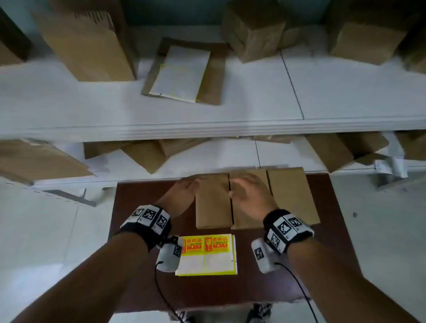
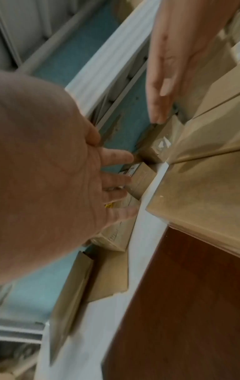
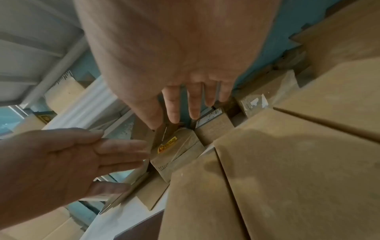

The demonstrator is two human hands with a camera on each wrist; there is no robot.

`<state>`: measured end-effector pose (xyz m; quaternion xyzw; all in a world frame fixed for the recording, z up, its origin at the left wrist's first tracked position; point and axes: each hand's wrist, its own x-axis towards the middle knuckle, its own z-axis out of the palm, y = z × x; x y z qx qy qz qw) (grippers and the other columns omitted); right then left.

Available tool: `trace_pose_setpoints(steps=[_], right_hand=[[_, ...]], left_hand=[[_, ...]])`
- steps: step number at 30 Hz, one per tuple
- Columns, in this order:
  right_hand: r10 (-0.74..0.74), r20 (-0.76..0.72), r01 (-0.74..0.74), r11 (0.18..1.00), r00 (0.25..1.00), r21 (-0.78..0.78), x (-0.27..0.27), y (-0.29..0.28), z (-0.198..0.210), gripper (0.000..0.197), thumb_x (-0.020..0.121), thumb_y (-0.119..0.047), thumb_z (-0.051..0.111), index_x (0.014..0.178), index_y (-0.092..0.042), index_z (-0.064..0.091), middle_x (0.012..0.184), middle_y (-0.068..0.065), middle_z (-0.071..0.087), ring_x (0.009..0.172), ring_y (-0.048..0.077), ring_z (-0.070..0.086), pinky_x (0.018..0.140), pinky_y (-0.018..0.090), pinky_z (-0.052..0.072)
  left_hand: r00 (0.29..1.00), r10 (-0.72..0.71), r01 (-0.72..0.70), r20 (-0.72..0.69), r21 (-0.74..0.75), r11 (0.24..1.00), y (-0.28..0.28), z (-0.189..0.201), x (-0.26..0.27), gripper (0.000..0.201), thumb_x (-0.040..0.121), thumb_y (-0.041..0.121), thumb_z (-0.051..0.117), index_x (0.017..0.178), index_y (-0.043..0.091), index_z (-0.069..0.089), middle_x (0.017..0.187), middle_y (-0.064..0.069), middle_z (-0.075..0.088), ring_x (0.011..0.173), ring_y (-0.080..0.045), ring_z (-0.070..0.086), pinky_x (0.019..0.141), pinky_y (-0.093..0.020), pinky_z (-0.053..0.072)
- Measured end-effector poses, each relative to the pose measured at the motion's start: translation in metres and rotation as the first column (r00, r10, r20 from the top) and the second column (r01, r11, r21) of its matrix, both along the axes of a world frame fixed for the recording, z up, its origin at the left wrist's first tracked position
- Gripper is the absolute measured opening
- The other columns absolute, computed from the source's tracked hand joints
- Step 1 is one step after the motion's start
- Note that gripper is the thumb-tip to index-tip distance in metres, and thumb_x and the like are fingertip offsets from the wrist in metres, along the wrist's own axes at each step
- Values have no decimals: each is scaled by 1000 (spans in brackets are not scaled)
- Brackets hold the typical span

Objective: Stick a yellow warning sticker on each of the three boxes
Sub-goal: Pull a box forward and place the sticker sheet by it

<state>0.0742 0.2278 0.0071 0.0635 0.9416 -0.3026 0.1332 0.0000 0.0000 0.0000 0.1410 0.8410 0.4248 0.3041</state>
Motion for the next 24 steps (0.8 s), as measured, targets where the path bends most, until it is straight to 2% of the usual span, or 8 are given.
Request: trace_pose_setpoints(steps=[2, 5, 11, 15, 17, 19, 21, 24], right_hand=[[33, -18, -32, 999, 999, 34, -1, -1, -27, 43, 99, -41, 57, 140, -28, 56, 151, -3, 49, 147, 16, 30, 114, 25, 17], [52, -25, -50, 997, 998, 57, 0, -3, -64, 45, 99, -44, 55, 142, -29, 55, 156, -3, 44, 151, 16, 24, 123, 32, 17], [92, -79, -84, 991, 993, 100, 10, -8, -105, 45, 100, -47, 52, 142, -32, 54, 158, -5, 40, 152, 18, 20, 122, 35, 14], [118, -148, -103, 989, 982, 105, 15, -6, -119, 44, 99, -48, 51, 141, -37, 53, 160, -11, 35, 153, 13, 16, 121, 33, 12], [127, -149, -114, 989, 981, 93, 18, -4, -122, 44, 99, -50, 51, 142, -40, 52, 162, -14, 31, 154, 11, 12, 122, 35, 11], [144, -158, -126, 985, 977, 118, 22, -5, -124, 46, 99, -51, 51, 143, -40, 50, 163, -13, 29, 154, 12, 13, 124, 38, 12], [161, -175, -133, 978, 971, 159, 26, -8, -126, 47, 99, -52, 50, 145, -39, 48, 163, -12, 29, 153, 15, 16, 123, 38, 13], [183, -213, -136, 966, 960, 218, 33, -12, -128, 48, 100, -48, 50, 147, -35, 47, 162, -7, 34, 152, 17, 22, 122, 37, 16]], left_hand=[[992, 114, -117, 44, 66, 991, 1, -26, -2, 42, 107, 33, 31, 135, 29, 61, 142, 17, 52, 133, 1, 41, 108, -19, 23], [974, 222, -226, 45, 116, 967, 4, -71, 4, 40, 106, 34, 35, 133, 29, 64, 141, 13, 56, 133, -3, 45, 109, -21, 27], [932, 353, -317, -83, 288, 904, 15, -128, 24, 31, 106, 30, 43, 133, 28, 60, 152, 11, 44, 140, -1, 37, 119, -24, 25], [934, 272, -224, -233, 214, 951, 12, -137, 30, 39, 104, 20, 49, 142, 29, 50, 160, 9, 29, 140, 2, 26, 104, -4, 23], [955, 213, -184, -208, 149, 972, 10, -140, 32, 48, 102, 22, 53, 148, 31, 43, 162, 11, 20, 139, 1, 22, 103, -10, 22], [955, 178, -167, -238, 68, 984, 9, -144, 36, 58, 100, 29, 56, 153, 33, 34, 162, 8, 18, 143, -6, 25, 106, -16, 23], [961, 179, -173, -213, 44, 984, 10, -149, 43, 63, 100, 32, 56, 156, 34, 27, 155, 8, 27, 138, -11, 34, 106, -22, 31], [951, 274, -254, -142, 142, 957, 15, -157, 57, 70, 100, 31, 57, 159, 32, 18, 155, 0, 37, 131, -17, 46, 102, -27, 40]])
